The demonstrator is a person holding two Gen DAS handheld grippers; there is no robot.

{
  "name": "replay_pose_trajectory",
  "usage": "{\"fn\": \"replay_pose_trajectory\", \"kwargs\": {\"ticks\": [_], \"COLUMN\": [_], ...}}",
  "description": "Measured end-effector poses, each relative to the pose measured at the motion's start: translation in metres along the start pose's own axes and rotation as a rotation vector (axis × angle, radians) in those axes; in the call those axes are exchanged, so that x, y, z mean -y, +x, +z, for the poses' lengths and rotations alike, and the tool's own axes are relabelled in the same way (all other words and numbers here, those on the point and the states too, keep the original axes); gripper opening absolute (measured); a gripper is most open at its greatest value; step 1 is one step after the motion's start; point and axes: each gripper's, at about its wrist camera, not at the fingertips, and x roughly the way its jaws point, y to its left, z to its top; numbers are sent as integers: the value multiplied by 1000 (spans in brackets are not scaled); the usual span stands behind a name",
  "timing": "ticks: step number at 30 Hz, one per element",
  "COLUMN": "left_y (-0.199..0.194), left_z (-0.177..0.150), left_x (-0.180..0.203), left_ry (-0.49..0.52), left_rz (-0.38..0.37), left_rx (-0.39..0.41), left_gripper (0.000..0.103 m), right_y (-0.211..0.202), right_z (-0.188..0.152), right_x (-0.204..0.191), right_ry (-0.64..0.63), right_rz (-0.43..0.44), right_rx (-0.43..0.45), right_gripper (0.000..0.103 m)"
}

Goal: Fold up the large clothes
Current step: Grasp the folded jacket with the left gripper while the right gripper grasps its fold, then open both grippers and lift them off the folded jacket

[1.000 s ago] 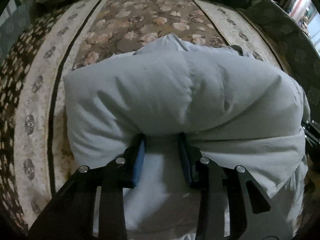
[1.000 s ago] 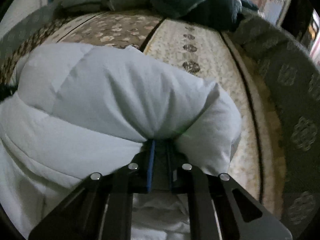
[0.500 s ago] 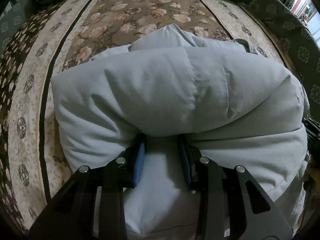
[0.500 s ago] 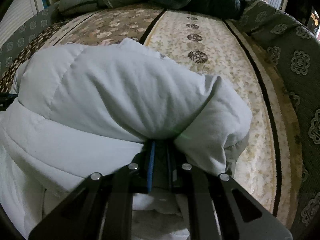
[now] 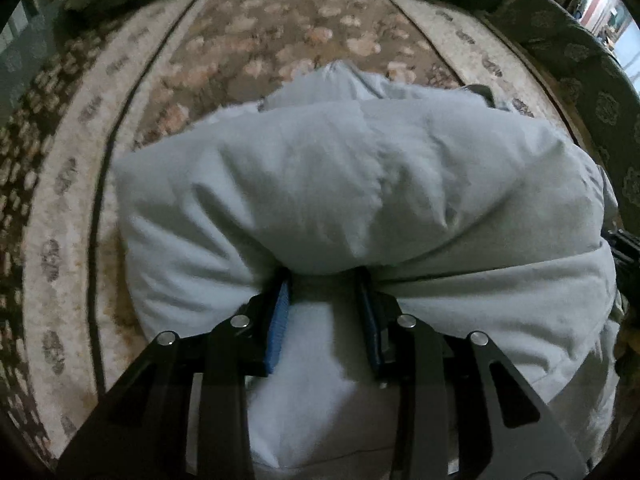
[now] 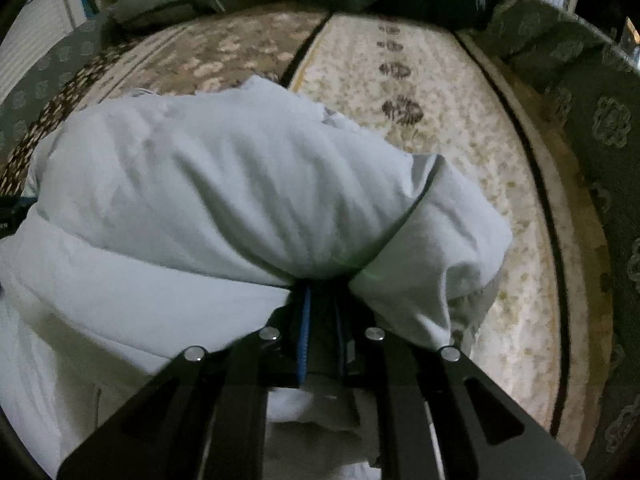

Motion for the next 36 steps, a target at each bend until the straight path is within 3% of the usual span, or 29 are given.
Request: {"fn": "replay_pose_trajectory", "kwargs": {"ticks": [1,4,5,6,7,9,12,13,21,26,29,31,34,36], "left_y": [-10,-45,-50,-55,-56,-52,-27,-17,24,37,25,7,-34,-53], "left_z": [-3,-7,-5,-3,0,9,17,19,23,29,28,20,1,-14], "left_x": [2,13,17,22,29,47,61,63,70,68,58,55,54,50], "left_ry": [-1,-27,-49,-70,-85,-105,-153,-163,-95,-84,-129,-147,-110,-105], "left_rz": [11,-5,-27,-47,-62,-65,-40,-34,31,25,-38,-65,-54,-41], "left_rx": [27,157,182,201,216,227,156,127,3,-59,-48,-19,98,152], "left_gripper": [43,46,46,46,46,44,18,15,13,13,13,12,13,13], "right_y": [-12,-61,-72,-74,-72,-59,-24,-14,27,38,16,-24,-68,-79], "right_z": [-1,2,9,16,22,37,44,43,37,44,45,37,21,9], "right_x": [1,-4,-7,-12,-17,-39,-65,-67,-73,-75,-70,-61,-40,-23], "right_ry": [13,74,123,160,176,168,134,137,77,44,32,33,47,55], "right_rz": [3,25,51,85,111,133,61,53,-15,-36,12,39,26,-20], "right_rx": [33,223,276,297,299,289,210,190,91,40,70,170,255,249], "right_gripper": [13,18,34,57,63,62,58,58,58,58,55,54,54,55]}}
